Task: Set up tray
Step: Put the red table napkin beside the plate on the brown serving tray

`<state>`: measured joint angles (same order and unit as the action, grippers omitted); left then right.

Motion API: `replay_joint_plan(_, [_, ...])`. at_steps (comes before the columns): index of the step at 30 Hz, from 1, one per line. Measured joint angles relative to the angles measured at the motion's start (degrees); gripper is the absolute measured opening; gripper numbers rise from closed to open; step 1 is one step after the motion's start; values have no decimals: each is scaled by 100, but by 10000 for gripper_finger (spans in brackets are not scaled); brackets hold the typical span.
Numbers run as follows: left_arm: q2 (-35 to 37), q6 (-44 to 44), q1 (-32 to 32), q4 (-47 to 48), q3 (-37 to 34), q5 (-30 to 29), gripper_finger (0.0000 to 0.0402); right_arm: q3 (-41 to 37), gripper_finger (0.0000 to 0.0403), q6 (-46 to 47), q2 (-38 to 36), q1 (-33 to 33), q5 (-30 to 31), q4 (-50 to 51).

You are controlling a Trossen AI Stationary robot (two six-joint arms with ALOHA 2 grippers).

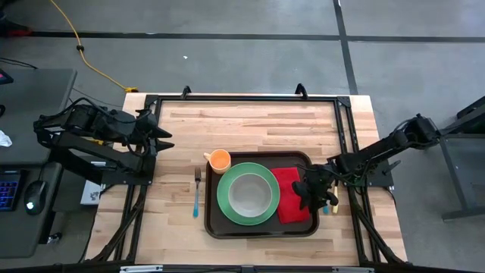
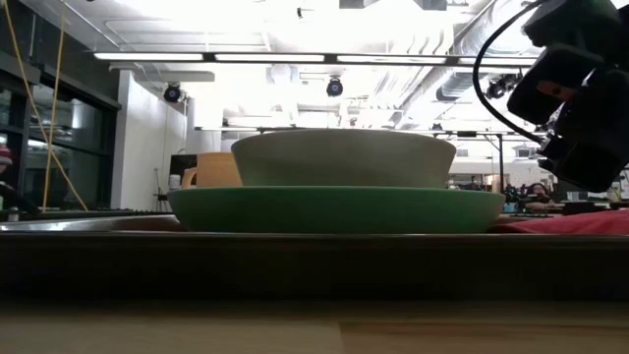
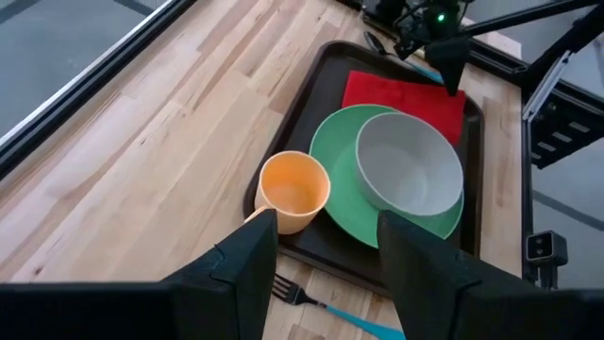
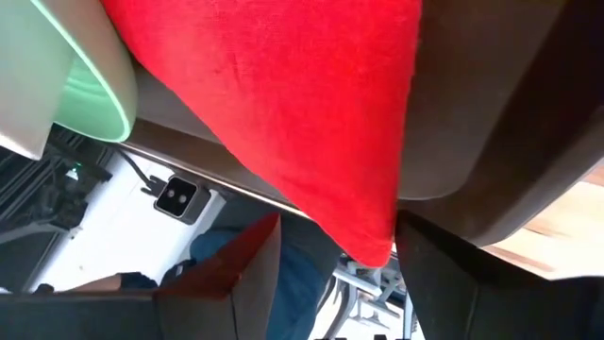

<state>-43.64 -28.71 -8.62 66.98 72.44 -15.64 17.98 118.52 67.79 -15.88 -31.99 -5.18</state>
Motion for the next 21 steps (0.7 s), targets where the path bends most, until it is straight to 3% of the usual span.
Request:
replay_joint_plan(11, [0,-2,-1,3,0,-133,211,0,178,-2,222,2,-71,-68])
replay_joint_plan(21, [0,-2,0,2,0,-194,211,-2,77,-44,631,2,17,-784])
